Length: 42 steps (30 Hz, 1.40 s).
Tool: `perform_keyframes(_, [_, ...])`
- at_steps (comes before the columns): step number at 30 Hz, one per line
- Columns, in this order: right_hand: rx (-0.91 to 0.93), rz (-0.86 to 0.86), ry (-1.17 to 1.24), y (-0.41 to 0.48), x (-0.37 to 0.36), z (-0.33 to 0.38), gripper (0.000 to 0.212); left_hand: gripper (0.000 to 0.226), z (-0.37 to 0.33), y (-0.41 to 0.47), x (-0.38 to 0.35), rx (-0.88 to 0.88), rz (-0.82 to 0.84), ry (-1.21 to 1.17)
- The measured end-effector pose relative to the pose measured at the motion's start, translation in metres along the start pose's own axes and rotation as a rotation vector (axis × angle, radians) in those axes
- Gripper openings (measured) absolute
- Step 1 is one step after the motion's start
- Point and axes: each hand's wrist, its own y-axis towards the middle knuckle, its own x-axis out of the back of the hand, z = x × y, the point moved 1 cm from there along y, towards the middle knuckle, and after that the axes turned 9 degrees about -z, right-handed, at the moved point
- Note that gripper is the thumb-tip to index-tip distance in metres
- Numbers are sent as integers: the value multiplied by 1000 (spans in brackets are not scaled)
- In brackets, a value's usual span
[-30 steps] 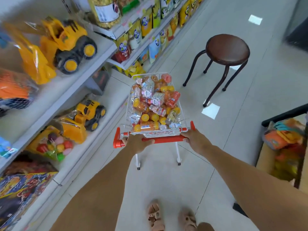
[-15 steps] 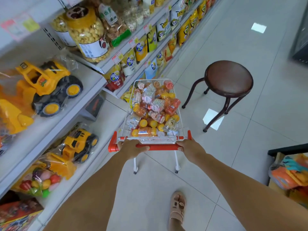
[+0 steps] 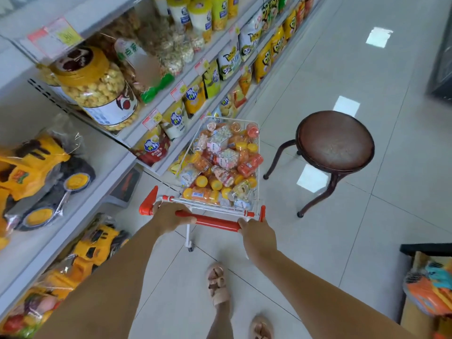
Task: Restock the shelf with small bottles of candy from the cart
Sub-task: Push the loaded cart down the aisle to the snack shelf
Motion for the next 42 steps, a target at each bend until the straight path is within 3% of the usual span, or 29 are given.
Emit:
perform_keyframes(3, [-48, -14, 25, 20, 3, 5, 45, 30, -4, 25, 12, -48, -57, 11])
perform_keyframes(7, [-124, -8, 90, 47, 14, 10, 45, 25, -12, 59, 29, -93, -147, 9])
perform_keyframes(11, [-196, -2, 116, 77, 24, 15, 46, 48, -27, 85, 40, -56, -174, -37])
perform_keyframes(17, [-324, 4, 204, 119, 48, 12, 36, 65, -63, 125, 47, -83, -53, 345])
perform_keyframes(25, [-359, -66, 212, 167, 69, -23, 34, 78, -99, 196, 52, -91, -9, 484])
perform_keyframes(30, [-334, -80, 174, 199, 85, -49, 35, 74, -130, 218, 56, -2, -65, 260])
perform_keyframes(33, [-303, -75, 131, 217, 93, -67, 41, 81, -169, 215, 56, 342, -193, -172])
perform_keyframes(36, [-250, -73, 97, 234, 102, -86, 43, 68, -211, 225, 39, 622, -258, -631])
perform_keyframes(42, [-141, 18, 41, 276, 122, -130, 37, 42, -268, 272, 21, 751, -266, -874])
